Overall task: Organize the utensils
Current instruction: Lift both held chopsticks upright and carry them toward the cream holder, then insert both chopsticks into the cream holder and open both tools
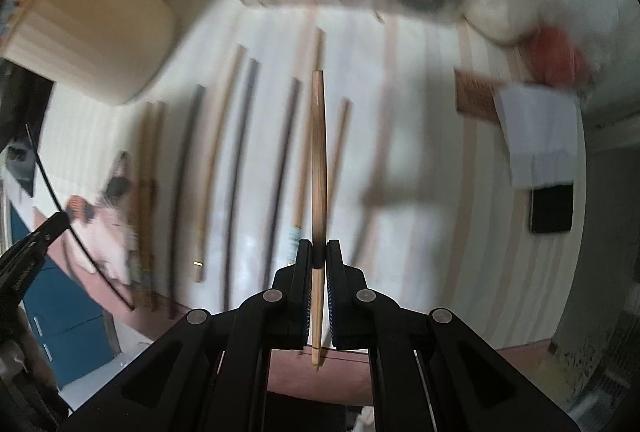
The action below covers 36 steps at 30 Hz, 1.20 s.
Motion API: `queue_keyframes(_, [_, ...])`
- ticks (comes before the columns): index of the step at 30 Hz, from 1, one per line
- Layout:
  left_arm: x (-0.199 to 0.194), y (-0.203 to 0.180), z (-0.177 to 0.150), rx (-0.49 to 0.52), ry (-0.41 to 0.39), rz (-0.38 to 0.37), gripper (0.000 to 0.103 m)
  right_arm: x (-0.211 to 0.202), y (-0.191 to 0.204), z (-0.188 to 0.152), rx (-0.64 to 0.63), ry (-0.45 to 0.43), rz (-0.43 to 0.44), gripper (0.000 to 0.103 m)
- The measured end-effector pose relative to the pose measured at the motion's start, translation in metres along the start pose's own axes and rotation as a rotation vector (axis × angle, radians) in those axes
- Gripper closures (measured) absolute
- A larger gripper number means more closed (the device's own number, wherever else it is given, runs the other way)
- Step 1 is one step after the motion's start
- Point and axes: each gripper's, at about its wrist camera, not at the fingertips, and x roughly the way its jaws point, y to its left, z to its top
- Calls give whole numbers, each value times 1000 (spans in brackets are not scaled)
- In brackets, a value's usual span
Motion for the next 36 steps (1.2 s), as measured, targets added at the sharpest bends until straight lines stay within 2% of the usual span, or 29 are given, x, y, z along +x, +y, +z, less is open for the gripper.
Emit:
queue_keyframes(7, [-48,15,16,-52,-141,-9,100,-56,24,9,-70,-152,76,96])
queue_keyframes(15, [-132,41,39,-123,-341,-39,101,-138,57,35,-135,-362,172,96])
queue_keyframes(23, [-221,60,90,-143,-538,-93,101,-230,110,76,-221,-576,252,96])
queue_keyframes(28, [-236,58,131,-123,-584,-98,101,-258,144,114,-241,-674,258,96])
queue_keyframes(36, [-201,62,197,-130,-517,-129,101,-244,185,178,-233,-724,244,96])
